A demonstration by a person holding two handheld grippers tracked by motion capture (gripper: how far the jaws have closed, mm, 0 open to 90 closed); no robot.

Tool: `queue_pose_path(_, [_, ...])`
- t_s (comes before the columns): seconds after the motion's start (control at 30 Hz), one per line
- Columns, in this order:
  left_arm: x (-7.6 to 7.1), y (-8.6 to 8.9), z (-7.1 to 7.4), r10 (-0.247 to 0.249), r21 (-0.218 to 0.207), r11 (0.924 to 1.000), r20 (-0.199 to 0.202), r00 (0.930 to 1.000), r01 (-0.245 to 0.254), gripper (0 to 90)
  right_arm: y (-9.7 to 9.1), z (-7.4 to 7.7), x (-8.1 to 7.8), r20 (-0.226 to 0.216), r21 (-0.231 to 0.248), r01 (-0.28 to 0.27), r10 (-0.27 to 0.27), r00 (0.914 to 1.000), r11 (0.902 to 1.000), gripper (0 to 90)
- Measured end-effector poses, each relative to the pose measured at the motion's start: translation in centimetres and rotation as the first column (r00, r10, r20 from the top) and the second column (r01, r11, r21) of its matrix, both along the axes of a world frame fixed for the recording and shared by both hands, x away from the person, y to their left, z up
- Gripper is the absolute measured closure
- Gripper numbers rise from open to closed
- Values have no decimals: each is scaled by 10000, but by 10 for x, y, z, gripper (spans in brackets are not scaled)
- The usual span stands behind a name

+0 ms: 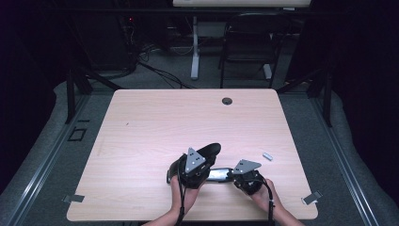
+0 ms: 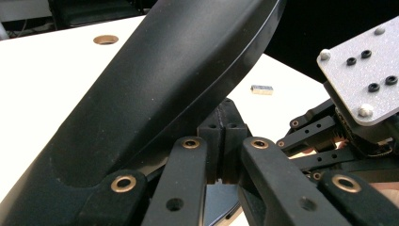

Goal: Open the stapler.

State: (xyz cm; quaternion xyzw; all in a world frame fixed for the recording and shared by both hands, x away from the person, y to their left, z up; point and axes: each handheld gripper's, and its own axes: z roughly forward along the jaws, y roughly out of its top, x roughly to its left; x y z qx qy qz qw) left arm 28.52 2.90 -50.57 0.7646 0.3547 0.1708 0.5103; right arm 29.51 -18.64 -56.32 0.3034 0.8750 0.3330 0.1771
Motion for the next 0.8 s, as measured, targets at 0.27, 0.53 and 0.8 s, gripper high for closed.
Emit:
queue_pose_path(0.27, [1,4,3,-30,-29,10000,22,10000,30,900,1,0,0,31,-42,29,-29,10000,10000,900])
queue_pose_path(0.53, [0,8,7,-42,-15,10000,34,10000,42,900,1,0,0,25,-36,-18,18,10000,10000,900])
queue_pose_path(0.8, [0,14,10,181,-120,9998,-5,9998,-181,900,-1,0,0,-62,2,-71,71,10000,10000,900])
